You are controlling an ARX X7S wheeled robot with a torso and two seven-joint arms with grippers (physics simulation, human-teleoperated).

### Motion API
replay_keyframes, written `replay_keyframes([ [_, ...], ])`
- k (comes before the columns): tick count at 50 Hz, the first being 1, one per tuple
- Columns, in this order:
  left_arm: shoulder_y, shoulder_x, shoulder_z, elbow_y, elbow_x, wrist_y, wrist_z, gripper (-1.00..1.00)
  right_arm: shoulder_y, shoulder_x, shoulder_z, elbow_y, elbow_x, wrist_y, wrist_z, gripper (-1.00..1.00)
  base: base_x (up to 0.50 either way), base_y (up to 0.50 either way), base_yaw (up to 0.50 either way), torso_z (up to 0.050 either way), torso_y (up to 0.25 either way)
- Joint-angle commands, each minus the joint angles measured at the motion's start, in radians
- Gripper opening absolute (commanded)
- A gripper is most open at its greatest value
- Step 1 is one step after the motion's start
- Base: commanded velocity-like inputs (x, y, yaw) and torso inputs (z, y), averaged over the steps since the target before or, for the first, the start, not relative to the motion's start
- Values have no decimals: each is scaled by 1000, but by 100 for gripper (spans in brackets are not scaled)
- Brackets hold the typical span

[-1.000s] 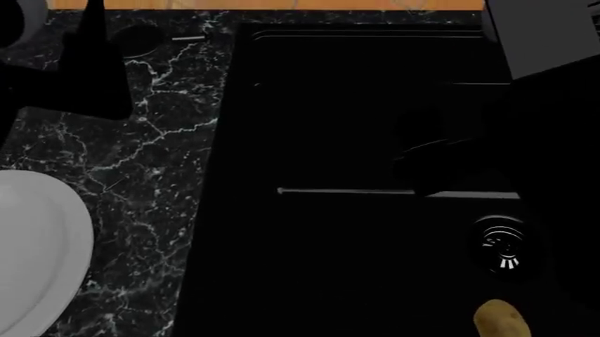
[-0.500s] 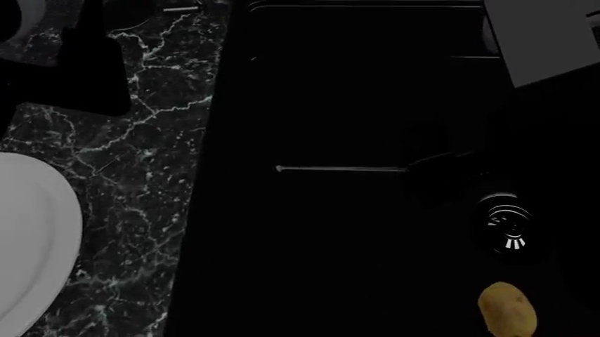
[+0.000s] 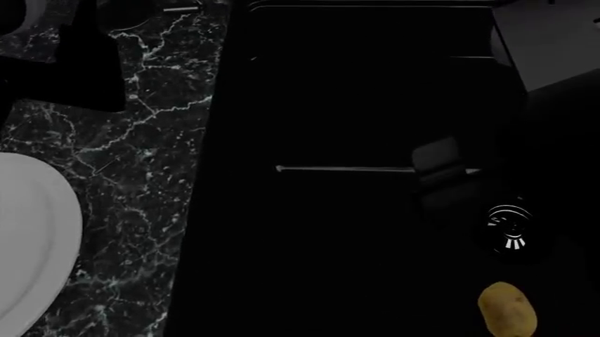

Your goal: Pick the potato from the sink and place it on the plate located on the counter

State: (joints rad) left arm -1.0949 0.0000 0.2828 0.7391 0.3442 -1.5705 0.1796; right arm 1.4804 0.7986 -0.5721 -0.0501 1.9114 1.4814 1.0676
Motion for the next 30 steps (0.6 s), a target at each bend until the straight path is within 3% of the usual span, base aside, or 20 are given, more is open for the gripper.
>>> replay_keyframes([
  [1,5,-1,0,3,-26,0,-15,100,-18,-12,20,-23,-57,-8,-28,100,0,0,0,0,0],
  [2,6,0,-2,-1,1,0,11,100,-17,-11,18,-17,-176,-7,-142,100,0,0,0,0,0],
  [3,7,0,-22,1,-58,0,-37,100,-12,-7,12,-18,-51,-13,-33,100,0,0,0,0,0],
  [7,1,0,-70,-16,-145,0,-94,100,1,-3,2,-12,-47,-14,-32,100,0,0,0,0,0],
  [14,-7,-1,-38,-29,-84,0,-79,100,12,-1,-17,-5,-55,-13,-43,100,0,0,0,0,-159],
  [24,-12,-1,-48,-31,-131,0,-107,100,42,9,-46,8,-32,-12,-31,100,-1,0,0,0,-250],
  [30,-17,-1,-55,-30,-141,0,-113,100,76,5,-77,32,-19,1,-25,100,0,0,0,0,0],
])
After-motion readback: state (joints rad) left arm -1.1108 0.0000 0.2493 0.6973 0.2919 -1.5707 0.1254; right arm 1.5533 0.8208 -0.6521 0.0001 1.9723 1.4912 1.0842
